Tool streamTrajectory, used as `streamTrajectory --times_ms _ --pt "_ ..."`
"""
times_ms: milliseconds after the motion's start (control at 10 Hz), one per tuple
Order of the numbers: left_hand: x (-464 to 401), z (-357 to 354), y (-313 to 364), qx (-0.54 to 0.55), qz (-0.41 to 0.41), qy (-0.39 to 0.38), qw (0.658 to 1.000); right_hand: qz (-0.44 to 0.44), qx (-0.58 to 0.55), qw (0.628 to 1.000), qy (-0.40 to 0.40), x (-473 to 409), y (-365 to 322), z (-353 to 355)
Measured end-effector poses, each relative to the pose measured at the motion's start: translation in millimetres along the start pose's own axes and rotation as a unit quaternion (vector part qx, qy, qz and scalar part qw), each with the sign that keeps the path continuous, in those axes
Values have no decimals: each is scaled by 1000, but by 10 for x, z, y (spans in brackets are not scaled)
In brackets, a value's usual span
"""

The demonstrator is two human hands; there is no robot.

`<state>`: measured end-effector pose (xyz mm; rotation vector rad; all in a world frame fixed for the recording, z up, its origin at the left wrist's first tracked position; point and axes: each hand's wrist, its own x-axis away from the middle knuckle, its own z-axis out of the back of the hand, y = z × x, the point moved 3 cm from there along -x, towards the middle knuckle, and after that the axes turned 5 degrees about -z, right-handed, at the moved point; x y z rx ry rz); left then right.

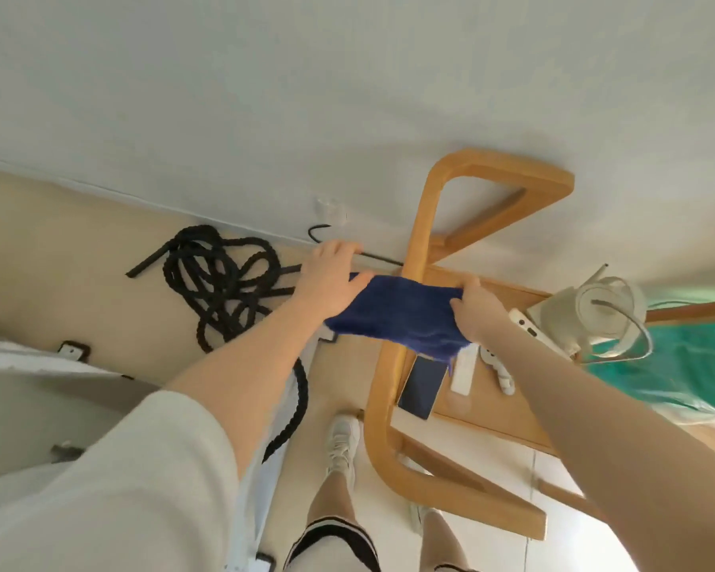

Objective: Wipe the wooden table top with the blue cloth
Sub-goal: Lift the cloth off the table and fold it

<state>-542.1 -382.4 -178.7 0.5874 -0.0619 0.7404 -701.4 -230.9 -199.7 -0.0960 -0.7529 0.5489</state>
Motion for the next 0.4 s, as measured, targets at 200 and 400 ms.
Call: streamTrajectory --times_ms 200,400 --pt "41 -863 167 227 68 -198 951 43 -62 990 -116 104 -89 -582" --pt "-36 -577 176 82 14 -226 970 4 -109 994 1 488 155 -40"
